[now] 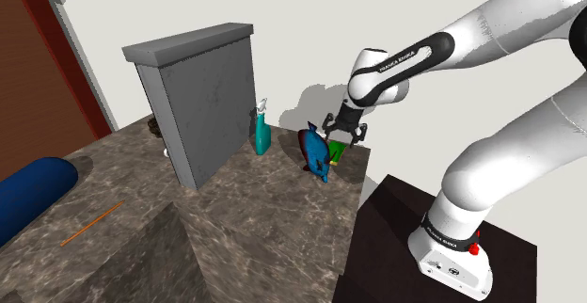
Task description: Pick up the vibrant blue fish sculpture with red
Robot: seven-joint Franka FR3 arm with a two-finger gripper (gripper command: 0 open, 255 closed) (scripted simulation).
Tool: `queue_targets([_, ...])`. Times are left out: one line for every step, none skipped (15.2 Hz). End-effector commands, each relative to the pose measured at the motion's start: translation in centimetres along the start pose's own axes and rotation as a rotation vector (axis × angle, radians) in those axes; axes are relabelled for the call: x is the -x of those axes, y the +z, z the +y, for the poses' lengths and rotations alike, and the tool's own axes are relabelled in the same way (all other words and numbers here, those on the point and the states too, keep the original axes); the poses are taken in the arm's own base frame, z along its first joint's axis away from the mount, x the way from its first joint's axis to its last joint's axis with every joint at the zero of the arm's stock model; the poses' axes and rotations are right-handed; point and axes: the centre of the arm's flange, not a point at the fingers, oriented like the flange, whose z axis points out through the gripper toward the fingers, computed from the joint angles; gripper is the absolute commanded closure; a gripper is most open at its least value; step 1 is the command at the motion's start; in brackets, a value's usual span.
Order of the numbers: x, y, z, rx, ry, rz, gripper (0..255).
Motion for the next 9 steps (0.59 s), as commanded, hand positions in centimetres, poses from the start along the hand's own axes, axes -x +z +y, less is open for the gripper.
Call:
queue_targets([-0.9,2.0,-0.1,-0.016,0.057,0.005,0])
queue_targets([-0.9,2.5,0.0,-0.016,0.057,0.005,0])
queue_targets([-1.0,3.0,0.1,-0.016,0.057,0.005,0])
queue_targets([-1.0,3.5,0.2,-0.016,0.057,0.005,0])
queue_targets([-1.0,4.0,0.3,-0.016,0.057,0.005,0])
queue_targets([-1.0,4.6,0.4,-0.016,0.057,0.005,0])
queue_targets([-1.0,5.1,0.5,-0.016,0.057,0.005,0])
queue_targets([-1.1,5.4,0.6,-0.016,0.057,0.005,0])
queue_targets([-1.1,5.4,0.6,-0.016,0.057,0.005,0])
